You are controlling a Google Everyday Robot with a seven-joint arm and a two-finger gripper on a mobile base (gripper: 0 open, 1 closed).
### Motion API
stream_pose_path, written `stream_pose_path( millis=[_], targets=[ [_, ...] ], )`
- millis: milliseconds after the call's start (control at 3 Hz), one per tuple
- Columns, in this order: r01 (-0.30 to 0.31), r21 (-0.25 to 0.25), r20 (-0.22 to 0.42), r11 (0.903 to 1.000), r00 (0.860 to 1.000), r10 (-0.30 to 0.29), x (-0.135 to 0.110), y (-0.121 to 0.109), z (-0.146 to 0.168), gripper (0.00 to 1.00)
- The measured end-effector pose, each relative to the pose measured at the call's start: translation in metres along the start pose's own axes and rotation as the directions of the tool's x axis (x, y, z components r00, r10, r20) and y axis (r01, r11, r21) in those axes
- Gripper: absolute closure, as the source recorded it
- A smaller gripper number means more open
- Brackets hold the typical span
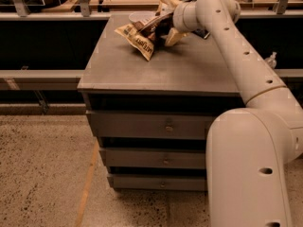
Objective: Move brown chip bag near white bowl
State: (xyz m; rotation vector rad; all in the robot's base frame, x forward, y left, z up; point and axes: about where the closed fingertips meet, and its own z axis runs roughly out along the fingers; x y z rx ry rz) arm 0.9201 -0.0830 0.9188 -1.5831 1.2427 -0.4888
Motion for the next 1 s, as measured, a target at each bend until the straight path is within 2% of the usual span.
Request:
stream_pose_path(
  millis=[333, 667, 1000],
  targets=[
    [-0.096, -0.014, -0.025, 0.9953, 0.995, 0.096, 0.014, -0.013, -0.029, 0.00],
    [-0.245, 0.044, -0.060, 0.9686, 0.967, 0.247, 0.047, -0.035, -0.085, 0.00],
    [-0.295, 0.144, -0.194, 0.9444, 0.927, 0.320, 0.090, -0.054, -0.144, 0.00]
  ],
)
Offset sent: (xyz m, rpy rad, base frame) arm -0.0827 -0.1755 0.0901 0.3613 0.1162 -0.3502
